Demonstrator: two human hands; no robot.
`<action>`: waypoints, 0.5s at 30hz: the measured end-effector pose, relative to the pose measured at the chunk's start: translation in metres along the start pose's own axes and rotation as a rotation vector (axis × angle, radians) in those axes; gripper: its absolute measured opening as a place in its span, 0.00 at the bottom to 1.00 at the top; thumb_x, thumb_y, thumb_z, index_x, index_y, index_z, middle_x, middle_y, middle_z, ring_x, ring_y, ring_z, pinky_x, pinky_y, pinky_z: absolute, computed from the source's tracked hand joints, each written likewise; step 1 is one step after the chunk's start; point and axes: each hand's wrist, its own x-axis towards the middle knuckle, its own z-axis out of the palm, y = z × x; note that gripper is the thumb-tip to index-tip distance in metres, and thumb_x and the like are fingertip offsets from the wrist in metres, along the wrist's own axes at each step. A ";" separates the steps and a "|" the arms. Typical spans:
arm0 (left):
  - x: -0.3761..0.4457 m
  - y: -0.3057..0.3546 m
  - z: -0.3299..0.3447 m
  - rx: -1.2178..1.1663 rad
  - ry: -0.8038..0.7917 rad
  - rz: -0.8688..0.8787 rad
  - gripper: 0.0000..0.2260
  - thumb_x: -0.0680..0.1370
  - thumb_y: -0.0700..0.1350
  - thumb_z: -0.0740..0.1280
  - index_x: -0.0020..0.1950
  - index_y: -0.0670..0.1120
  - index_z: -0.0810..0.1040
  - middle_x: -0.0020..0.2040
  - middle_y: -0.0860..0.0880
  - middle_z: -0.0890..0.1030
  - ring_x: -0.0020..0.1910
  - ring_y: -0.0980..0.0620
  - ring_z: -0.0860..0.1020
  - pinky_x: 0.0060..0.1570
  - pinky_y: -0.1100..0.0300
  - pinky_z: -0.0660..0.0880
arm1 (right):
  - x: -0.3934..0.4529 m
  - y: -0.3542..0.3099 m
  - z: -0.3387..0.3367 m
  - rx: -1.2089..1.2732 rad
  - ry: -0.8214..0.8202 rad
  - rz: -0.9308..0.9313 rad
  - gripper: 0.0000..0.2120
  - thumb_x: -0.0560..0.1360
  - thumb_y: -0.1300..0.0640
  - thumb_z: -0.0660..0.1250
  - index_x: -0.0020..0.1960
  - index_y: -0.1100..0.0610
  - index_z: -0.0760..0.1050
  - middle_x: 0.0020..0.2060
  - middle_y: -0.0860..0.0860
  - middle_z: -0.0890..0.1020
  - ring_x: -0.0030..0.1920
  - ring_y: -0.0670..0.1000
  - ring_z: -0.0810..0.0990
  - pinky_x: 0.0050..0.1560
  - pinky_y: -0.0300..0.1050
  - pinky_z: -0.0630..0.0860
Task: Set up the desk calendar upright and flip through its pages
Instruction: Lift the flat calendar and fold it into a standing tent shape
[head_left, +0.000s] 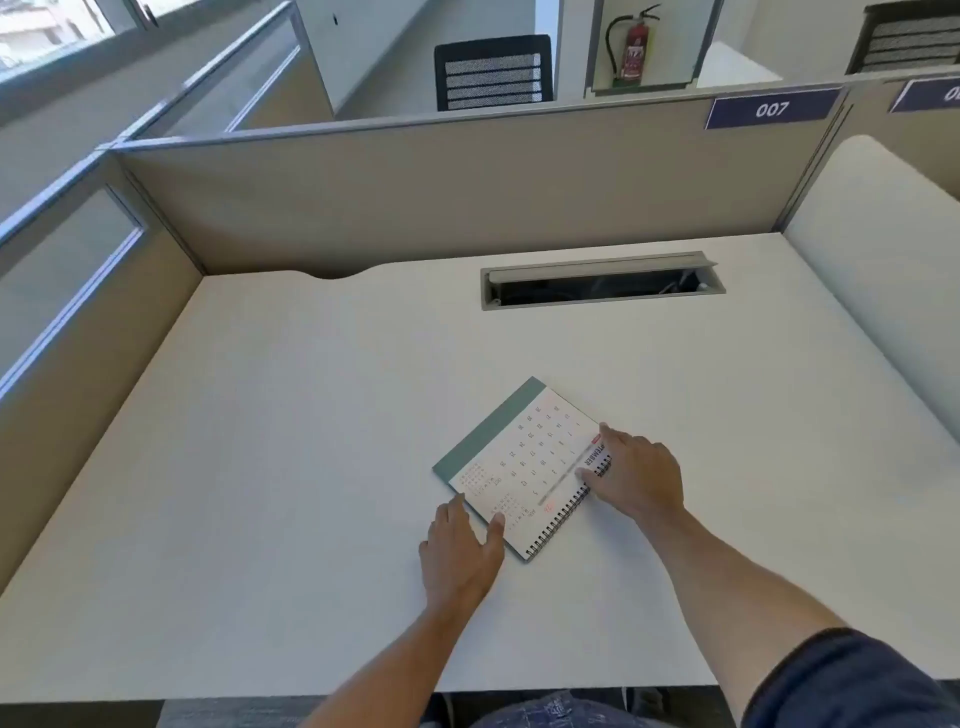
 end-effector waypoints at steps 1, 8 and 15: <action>0.001 0.001 0.001 -0.062 0.007 -0.010 0.25 0.80 0.60 0.64 0.72 0.50 0.69 0.64 0.52 0.77 0.61 0.49 0.79 0.64 0.48 0.73 | 0.001 0.000 -0.001 0.041 -0.021 0.015 0.39 0.72 0.34 0.68 0.78 0.52 0.70 0.68 0.48 0.82 0.63 0.55 0.81 0.59 0.49 0.73; 0.000 0.018 0.007 -0.393 -0.059 -0.159 0.13 0.79 0.51 0.69 0.62 0.52 0.75 0.57 0.53 0.80 0.52 0.56 0.81 0.51 0.59 0.78 | 0.012 -0.006 -0.013 0.401 -0.125 0.251 0.38 0.71 0.44 0.76 0.78 0.53 0.70 0.71 0.51 0.77 0.71 0.56 0.72 0.67 0.52 0.70; -0.008 0.015 0.007 -0.613 -0.066 -0.272 0.24 0.79 0.51 0.72 0.73 0.51 0.70 0.47 0.61 0.79 0.44 0.67 0.78 0.35 0.72 0.70 | 0.024 -0.003 -0.012 0.669 -0.130 0.378 0.32 0.71 0.54 0.78 0.74 0.51 0.75 0.66 0.53 0.78 0.70 0.56 0.72 0.65 0.52 0.74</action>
